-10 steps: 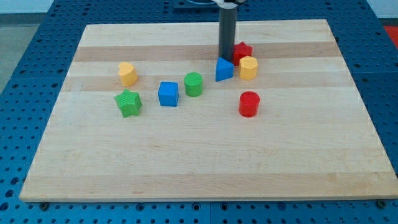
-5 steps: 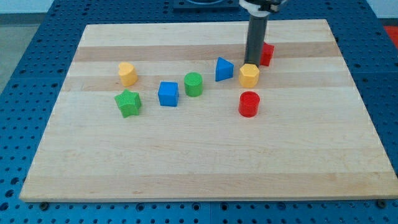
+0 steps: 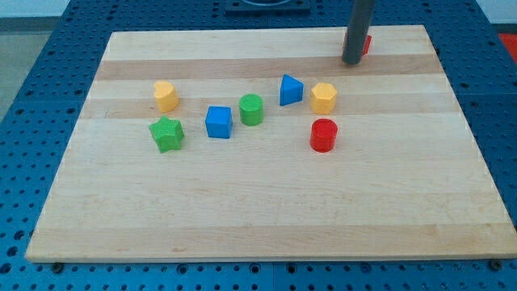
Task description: Separate red star from the blue triangle
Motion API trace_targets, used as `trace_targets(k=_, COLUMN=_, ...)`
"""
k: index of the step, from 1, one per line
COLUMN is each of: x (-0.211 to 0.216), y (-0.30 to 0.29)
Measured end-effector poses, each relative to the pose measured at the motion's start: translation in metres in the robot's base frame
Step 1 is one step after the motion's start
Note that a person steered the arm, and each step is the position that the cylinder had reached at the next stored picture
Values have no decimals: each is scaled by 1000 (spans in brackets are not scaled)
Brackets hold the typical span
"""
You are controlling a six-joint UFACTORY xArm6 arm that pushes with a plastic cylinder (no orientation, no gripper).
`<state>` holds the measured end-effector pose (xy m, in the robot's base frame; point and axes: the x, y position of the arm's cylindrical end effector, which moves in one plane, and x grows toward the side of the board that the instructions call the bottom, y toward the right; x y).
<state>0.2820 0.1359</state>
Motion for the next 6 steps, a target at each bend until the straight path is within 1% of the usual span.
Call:
trace_targets(k=2, x=0, y=-77)
trace_targets(k=4, x=26, y=-145)
trace_targets(k=5, x=34, y=-172)
trace_targets(k=6, x=60, y=-176)
